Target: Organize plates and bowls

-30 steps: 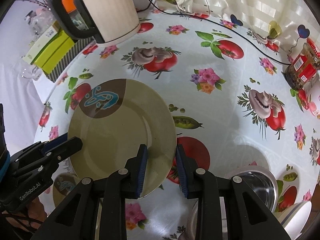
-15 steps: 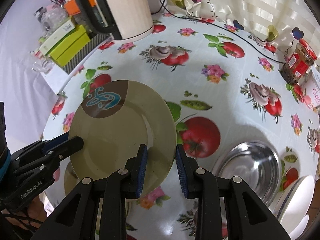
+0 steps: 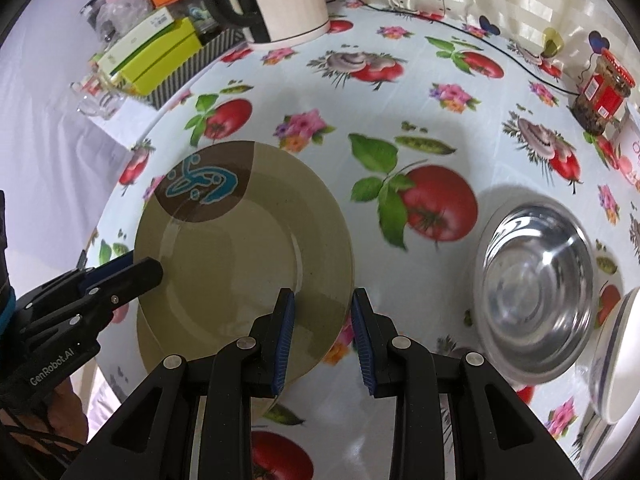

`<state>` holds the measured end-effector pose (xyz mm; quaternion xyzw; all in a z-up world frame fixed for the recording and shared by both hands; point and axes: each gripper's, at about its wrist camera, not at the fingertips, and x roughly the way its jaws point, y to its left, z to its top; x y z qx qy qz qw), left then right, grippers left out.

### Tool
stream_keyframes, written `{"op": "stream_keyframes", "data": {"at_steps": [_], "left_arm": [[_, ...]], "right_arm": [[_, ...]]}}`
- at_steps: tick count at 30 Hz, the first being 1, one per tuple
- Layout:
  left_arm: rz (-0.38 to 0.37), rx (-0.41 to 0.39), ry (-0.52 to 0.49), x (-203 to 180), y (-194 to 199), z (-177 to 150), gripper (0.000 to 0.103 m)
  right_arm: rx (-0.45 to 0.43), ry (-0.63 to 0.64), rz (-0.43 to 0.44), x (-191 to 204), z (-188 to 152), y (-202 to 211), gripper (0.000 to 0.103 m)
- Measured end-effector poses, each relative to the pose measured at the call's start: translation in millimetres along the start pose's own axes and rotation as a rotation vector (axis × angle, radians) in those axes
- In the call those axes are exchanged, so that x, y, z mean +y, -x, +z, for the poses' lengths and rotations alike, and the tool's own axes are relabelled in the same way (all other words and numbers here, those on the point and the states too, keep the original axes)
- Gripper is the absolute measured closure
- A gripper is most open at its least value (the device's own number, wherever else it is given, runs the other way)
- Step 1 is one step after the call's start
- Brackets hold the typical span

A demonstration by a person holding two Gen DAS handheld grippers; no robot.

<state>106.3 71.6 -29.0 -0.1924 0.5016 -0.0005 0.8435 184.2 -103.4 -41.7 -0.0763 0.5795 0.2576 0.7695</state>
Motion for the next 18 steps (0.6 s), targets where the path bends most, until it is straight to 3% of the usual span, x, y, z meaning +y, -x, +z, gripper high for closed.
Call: {"op": "stream_keyframes", "data": {"at_steps": [18], "left_arm": [[0.060, 0.027, 0.021, 22.2, 7.4, -36.7, 0.076]], "right_arm": [[0.055, 0.057, 0.007, 32.9, -30.6, -15.3, 0.074]]}}
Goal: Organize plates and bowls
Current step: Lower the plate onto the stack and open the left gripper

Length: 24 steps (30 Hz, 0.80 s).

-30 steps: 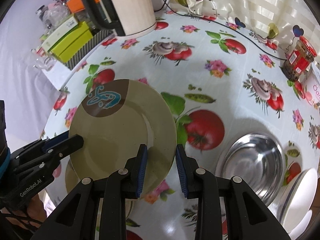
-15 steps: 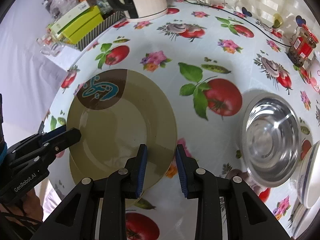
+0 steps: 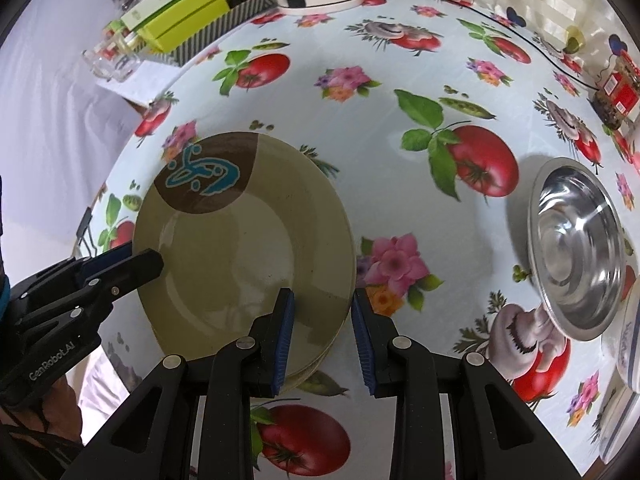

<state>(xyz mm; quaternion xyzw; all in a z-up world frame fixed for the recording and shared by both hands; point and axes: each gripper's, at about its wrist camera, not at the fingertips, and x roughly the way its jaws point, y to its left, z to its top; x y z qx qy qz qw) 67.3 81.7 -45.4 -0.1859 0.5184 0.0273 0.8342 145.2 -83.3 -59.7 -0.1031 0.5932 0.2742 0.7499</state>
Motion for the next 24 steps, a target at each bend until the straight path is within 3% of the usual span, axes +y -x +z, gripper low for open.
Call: {"op": "stream_keyframes", "data": {"at_steps": [24], "left_arm": [[0.007, -0.033, 0.003, 13.7, 4.7, -12.2, 0.076]], "right_arm": [[-0.043, 0.006, -0.007, 2.0, -10.6, 2.9, 0.071]]}}
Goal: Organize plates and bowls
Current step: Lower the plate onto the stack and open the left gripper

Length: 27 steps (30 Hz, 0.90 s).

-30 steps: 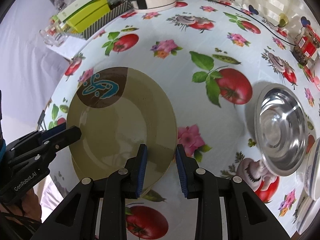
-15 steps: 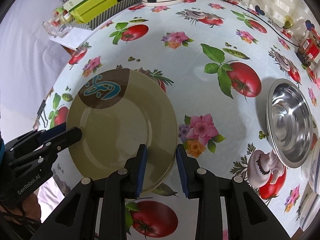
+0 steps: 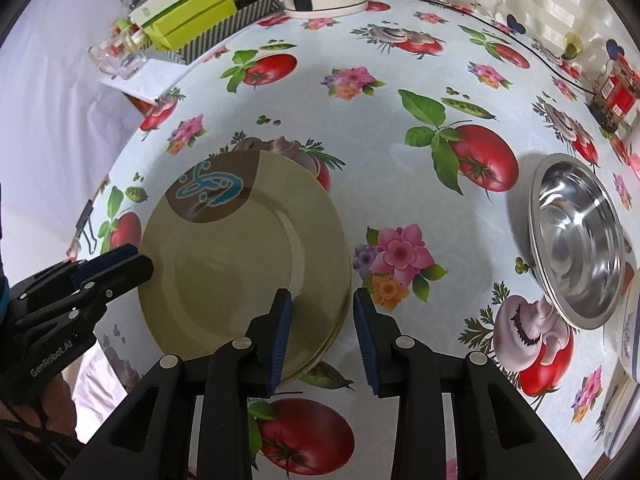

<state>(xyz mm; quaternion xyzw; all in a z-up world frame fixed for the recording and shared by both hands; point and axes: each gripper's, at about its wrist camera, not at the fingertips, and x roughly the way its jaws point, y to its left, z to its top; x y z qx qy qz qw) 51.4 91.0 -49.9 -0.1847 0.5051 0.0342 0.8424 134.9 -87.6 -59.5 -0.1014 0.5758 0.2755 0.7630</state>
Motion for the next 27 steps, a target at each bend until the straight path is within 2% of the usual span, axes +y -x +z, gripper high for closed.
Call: {"op": "stream_keyframes", "data": {"at_steps": [7, 9, 12, 21, 27], "left_arm": [[-0.014, -0.016, 0.016, 0.9, -7.7, 9.7, 0.076], [-0.024, -0.015, 0.007, -2.1, -7.7, 8.9, 0.076], [-0.011, -0.016, -0.023, -9.1, -6.6, 5.1, 0.076], [0.005, -0.006, -0.040, -12.5, -6.9, 0.6, 0.076], [0.003, -0.030, -0.035, -12.4, 1.2, 0.0, 0.076]], "right_arm": [[-0.082, -0.039, 0.017, -5.7, -0.9, 13.4, 0.074], [-0.081, -0.041, 0.023, -5.4, -0.7, 11.3, 0.081], [-0.076, -0.038, 0.027, -4.3, -2.4, 9.2, 0.084], [-0.080, -0.028, 0.017, -3.2, -7.9, 10.7, 0.085], [-0.085, -0.043, 0.028, -7.6, -12.3, 16.7, 0.084]]}}
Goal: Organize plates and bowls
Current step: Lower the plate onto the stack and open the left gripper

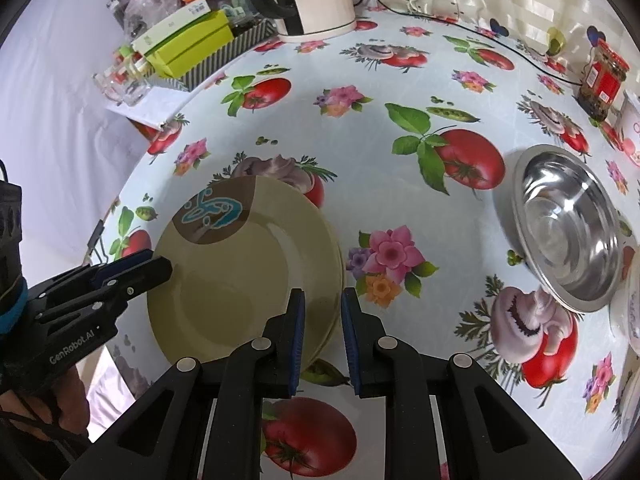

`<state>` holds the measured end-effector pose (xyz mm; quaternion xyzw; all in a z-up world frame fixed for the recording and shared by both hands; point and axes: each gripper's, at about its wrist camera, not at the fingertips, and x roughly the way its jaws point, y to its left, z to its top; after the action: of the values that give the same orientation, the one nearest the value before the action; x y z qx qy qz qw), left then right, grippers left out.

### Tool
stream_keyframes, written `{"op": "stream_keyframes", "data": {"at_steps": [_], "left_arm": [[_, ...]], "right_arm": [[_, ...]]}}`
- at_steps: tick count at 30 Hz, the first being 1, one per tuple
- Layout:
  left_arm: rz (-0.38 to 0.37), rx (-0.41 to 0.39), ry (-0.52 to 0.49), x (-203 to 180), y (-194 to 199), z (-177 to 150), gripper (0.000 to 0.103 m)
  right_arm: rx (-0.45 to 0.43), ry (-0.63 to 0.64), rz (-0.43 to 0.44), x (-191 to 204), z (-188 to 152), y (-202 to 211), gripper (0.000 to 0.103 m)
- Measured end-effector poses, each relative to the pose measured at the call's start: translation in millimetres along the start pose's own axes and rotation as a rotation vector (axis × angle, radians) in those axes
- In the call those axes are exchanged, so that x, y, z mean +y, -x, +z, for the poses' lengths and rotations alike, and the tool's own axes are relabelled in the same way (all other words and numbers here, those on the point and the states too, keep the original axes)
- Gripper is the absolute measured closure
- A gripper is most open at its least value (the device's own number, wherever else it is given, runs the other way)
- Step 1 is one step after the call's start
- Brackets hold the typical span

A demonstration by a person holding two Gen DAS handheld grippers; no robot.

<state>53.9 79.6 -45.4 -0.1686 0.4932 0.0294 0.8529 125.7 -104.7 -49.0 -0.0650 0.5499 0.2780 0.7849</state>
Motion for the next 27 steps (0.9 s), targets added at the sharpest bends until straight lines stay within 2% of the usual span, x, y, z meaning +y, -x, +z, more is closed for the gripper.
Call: {"op": "stream_keyframes", "data": {"at_steps": [3, 7, 14, 21, 27], "left_arm": [[-0.001, -0.019, -0.006, -2.1, 9.3, -1.7, 0.076], [-0.020, -0.039, -0.026, -11.7, 23.1, -6.2, 0.076], [-0.075, -0.047, -0.073, -39.2, 37.7, -18.2, 0.076], [-0.118, -0.022, -0.149, -68.0, 37.9, -31.7, 0.076], [-0.145, -0.013, -0.191, -82.6, 37.6, -34.6, 0.076]], "right_arm": [[-0.019, -0.003, -0.015, -1.5, -5.0, 11.4, 0.082], [-0.073, 0.001, -0.047, -0.9, -15.4, 32.2, 0.071], [-0.141, -0.021, -0.052, -3.2, -43.8, 65.0, 0.070], [-0.185, -0.046, -0.086, -11.5, -76.0, 90.0, 0.070], [-0.204, -0.073, -0.098, -21.7, -86.9, 100.9, 0.066]]}}
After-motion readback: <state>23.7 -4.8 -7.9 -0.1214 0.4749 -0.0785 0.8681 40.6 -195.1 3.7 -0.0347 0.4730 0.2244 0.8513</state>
